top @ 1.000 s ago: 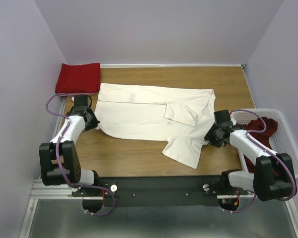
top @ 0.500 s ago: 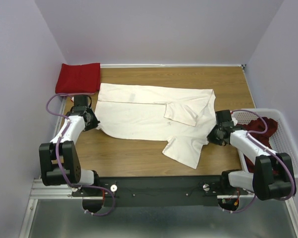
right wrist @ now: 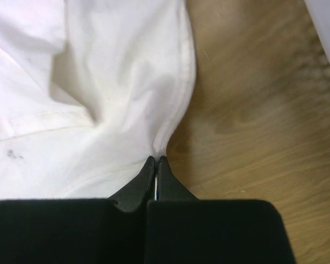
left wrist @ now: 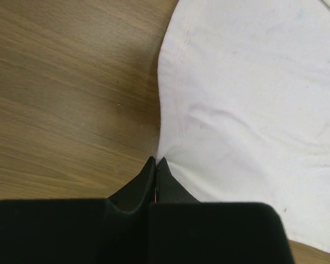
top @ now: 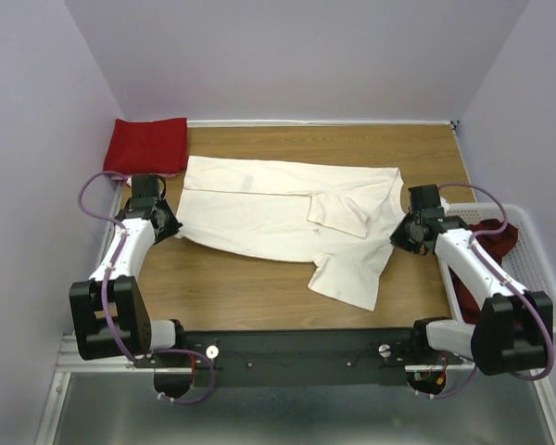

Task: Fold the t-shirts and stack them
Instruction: Fold the tshirt

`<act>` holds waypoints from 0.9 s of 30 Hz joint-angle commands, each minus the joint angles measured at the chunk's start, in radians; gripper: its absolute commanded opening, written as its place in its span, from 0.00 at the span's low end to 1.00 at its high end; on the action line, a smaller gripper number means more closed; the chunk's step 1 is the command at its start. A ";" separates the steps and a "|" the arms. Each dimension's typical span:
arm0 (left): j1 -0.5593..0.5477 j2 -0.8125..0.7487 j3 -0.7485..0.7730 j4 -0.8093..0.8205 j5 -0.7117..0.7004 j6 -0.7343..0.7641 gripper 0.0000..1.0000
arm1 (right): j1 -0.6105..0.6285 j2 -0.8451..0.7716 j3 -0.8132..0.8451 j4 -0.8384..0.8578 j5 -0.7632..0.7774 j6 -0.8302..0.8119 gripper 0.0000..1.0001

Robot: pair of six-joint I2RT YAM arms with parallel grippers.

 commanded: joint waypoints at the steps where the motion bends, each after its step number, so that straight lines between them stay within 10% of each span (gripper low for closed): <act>1: 0.009 0.024 0.057 0.017 -0.019 0.007 0.00 | -0.009 0.093 0.119 -0.030 0.022 -0.060 0.01; 27: 0.007 0.419 0.365 0.115 0.055 -0.019 0.00 | -0.081 0.470 0.493 -0.029 0.078 -0.197 0.01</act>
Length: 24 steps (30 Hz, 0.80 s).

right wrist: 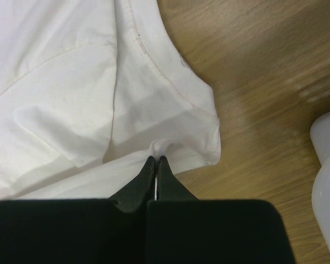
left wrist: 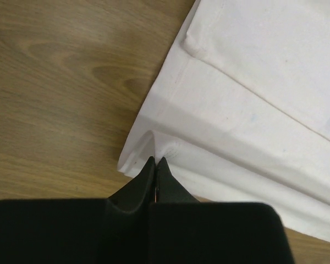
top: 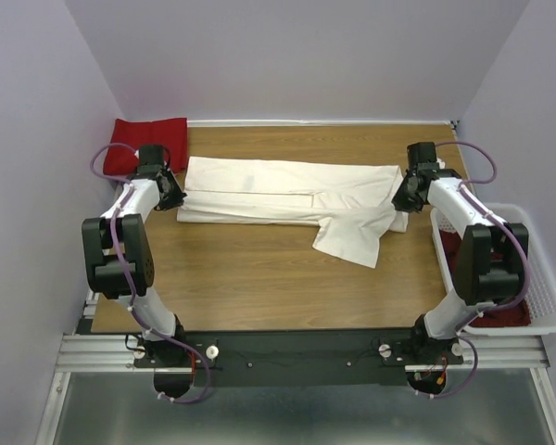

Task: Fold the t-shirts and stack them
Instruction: Fold the tshirt

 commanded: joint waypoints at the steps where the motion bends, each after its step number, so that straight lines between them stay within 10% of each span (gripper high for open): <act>1: 0.007 0.028 0.044 0.038 0.007 -0.009 0.00 | -0.018 0.046 0.055 -0.011 0.039 -0.030 0.01; 24: -0.010 0.148 0.055 0.129 -0.019 -0.042 0.00 | -0.020 0.207 0.183 0.017 0.054 -0.064 0.01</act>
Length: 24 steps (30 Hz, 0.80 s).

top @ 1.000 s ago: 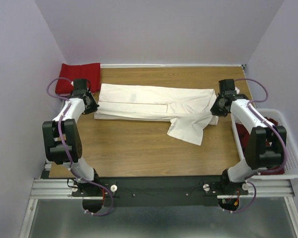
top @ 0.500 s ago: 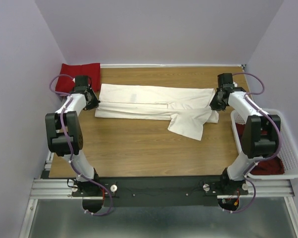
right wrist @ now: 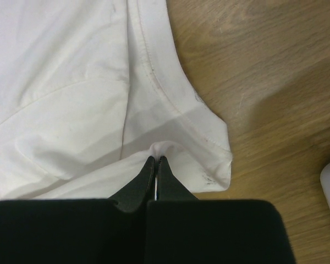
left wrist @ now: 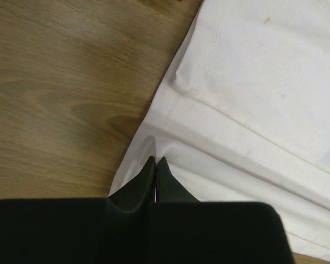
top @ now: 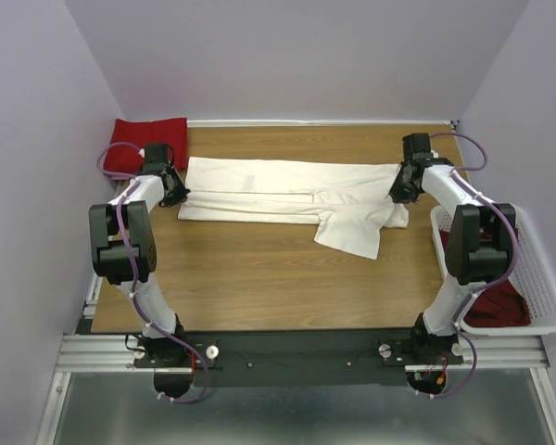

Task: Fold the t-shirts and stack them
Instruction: Fold the tshirt

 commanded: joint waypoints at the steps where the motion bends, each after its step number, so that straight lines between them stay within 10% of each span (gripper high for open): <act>1: -0.002 0.025 -0.007 0.055 -0.024 -0.012 0.00 | -0.013 0.034 0.029 0.019 0.057 -0.010 0.01; 24: -0.002 -0.006 -0.128 0.150 -0.110 -0.034 0.04 | -0.013 0.100 0.080 0.048 0.002 -0.085 0.11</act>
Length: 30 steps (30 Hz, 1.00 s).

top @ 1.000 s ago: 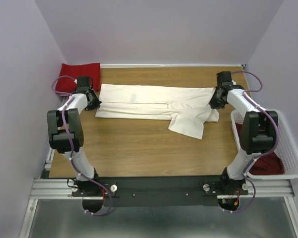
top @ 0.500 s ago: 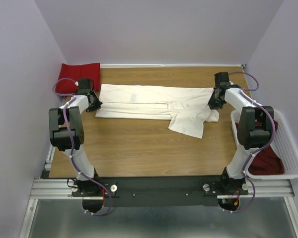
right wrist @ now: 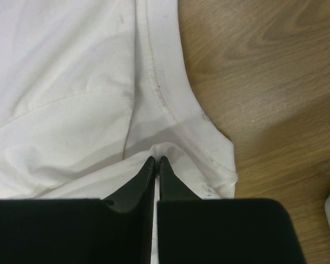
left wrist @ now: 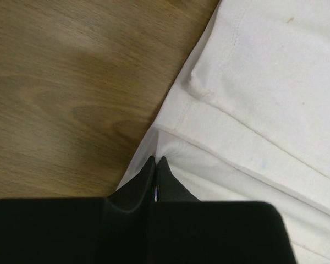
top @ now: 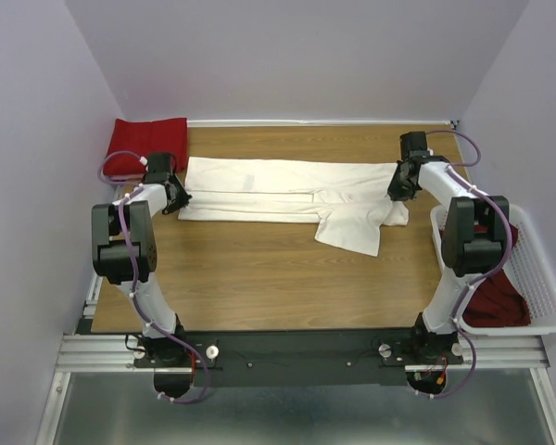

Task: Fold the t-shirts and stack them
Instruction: Fold the tshirt

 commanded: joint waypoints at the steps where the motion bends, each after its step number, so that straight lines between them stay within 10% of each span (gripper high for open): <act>1: 0.003 -0.017 -0.025 0.006 -0.078 0.002 0.07 | -0.011 0.030 0.039 0.022 0.009 -0.032 0.12; 7: 0.000 -0.065 -0.020 0.011 -0.075 0.004 0.46 | -0.011 0.005 0.027 0.022 -0.010 -0.044 0.43; 14: -0.021 -0.196 -0.049 -0.017 -0.081 0.004 0.69 | 0.003 -0.143 -0.013 0.021 -0.018 -0.058 0.63; 30: -0.130 -0.855 -0.342 0.060 -0.308 0.117 0.81 | 0.392 -0.339 -0.386 0.037 0.095 0.117 0.63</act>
